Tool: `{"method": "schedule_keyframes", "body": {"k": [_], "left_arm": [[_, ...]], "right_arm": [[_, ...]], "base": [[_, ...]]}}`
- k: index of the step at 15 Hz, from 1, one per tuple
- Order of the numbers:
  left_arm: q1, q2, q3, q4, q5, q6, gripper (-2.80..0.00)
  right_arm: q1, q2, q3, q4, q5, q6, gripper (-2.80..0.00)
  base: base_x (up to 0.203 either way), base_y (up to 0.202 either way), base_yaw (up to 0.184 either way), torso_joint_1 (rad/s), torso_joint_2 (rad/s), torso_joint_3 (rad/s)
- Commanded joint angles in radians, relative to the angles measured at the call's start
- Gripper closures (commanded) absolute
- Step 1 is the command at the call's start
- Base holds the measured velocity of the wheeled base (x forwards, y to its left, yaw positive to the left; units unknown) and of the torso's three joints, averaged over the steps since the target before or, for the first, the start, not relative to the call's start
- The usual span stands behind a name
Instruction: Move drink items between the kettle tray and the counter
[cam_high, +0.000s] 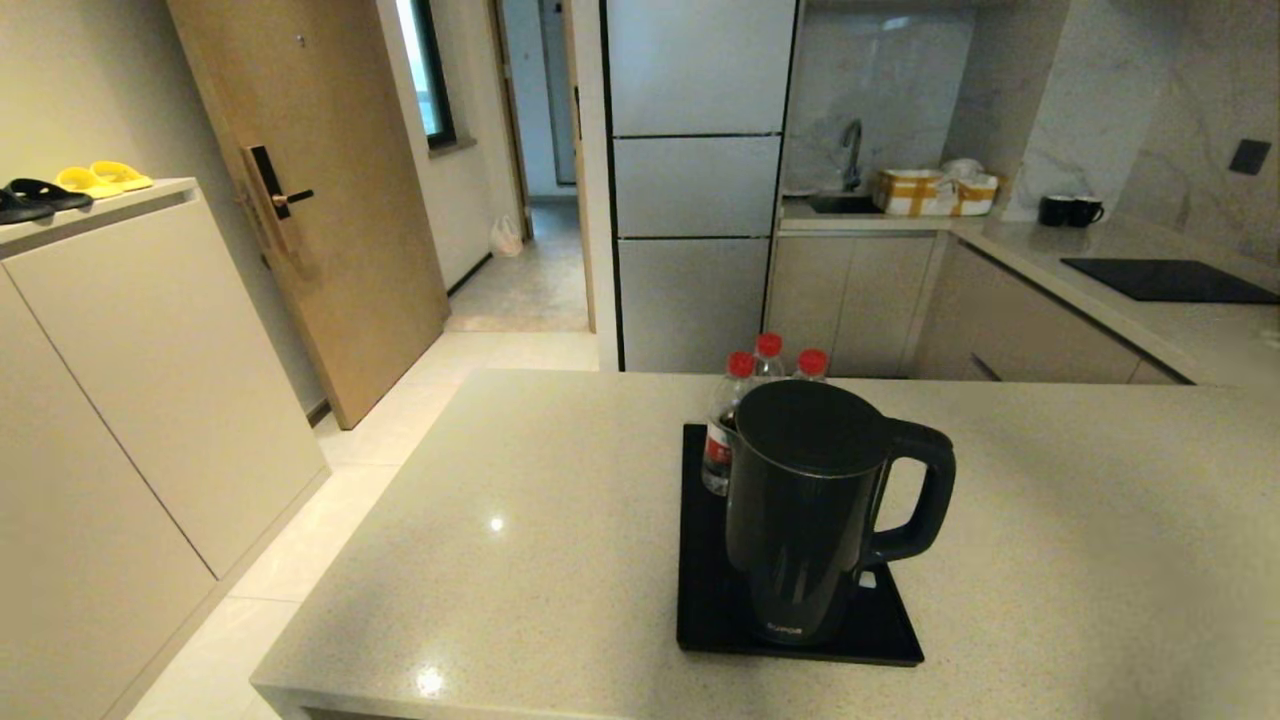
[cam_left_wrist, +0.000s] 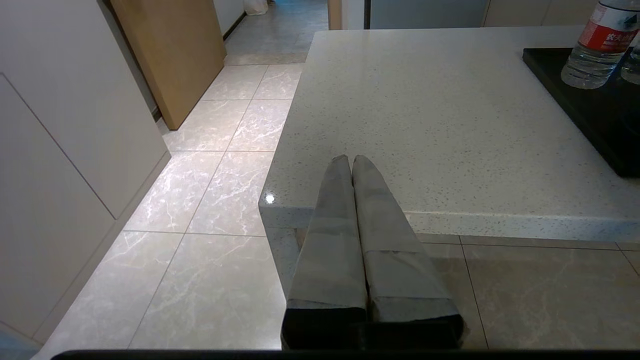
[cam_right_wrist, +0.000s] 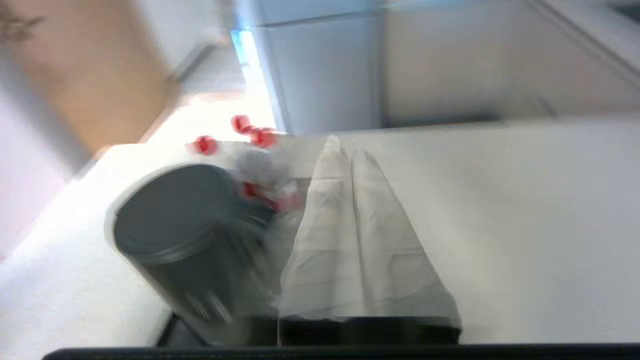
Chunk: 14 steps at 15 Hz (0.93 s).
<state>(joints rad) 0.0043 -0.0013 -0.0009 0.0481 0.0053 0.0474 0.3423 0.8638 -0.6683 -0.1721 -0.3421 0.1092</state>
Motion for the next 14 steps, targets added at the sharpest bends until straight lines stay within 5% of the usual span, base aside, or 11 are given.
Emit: {"method": "schedule_keyframes", "body": {"k": [1, 4, 7, 10, 14], "left_arm": [[0.0, 0.001, -0.001, 0.001, 0.001, 0.0, 0.0], [0.0, 0.001, 0.001, 0.001, 0.001, 0.0, 0.0], [0.0, 0.001, 0.001, 0.001, 0.001, 0.0, 0.0], [0.0, 0.001, 0.001, 0.0, 0.001, 0.0, 0.0], [0.0, 0.001, 0.001, 0.001, 0.001, 0.0, 0.0]], "right_arm": [[-0.028, -0.207, -0.167, 0.531, -0.126, 0.015, 0.0], [-0.204, -0.233, -0.324, 0.79, -0.165, 0.051, 0.0], [-0.423, -0.381, -0.367, 0.924, -0.163, -0.019, 0.0], [-0.563, -0.568, -0.399, 1.06, -0.052, -0.117, 0.0], [-0.496, -0.578, -0.422, 1.144, 0.014, -0.132, 0.0]], "base": [[0.0, 0.0, 0.0, 0.0, 0.0, 0.0], [0.0, 0.0, 0.0, 0.0, 0.0, 0.0], [0.0, 0.0, 0.0, 0.0, 0.0, 0.0], [0.0, 0.0, 0.0, 0.0, 0.0, 0.0], [0.0, 0.0, 0.0, 0.0, 0.0, 0.0]]}}
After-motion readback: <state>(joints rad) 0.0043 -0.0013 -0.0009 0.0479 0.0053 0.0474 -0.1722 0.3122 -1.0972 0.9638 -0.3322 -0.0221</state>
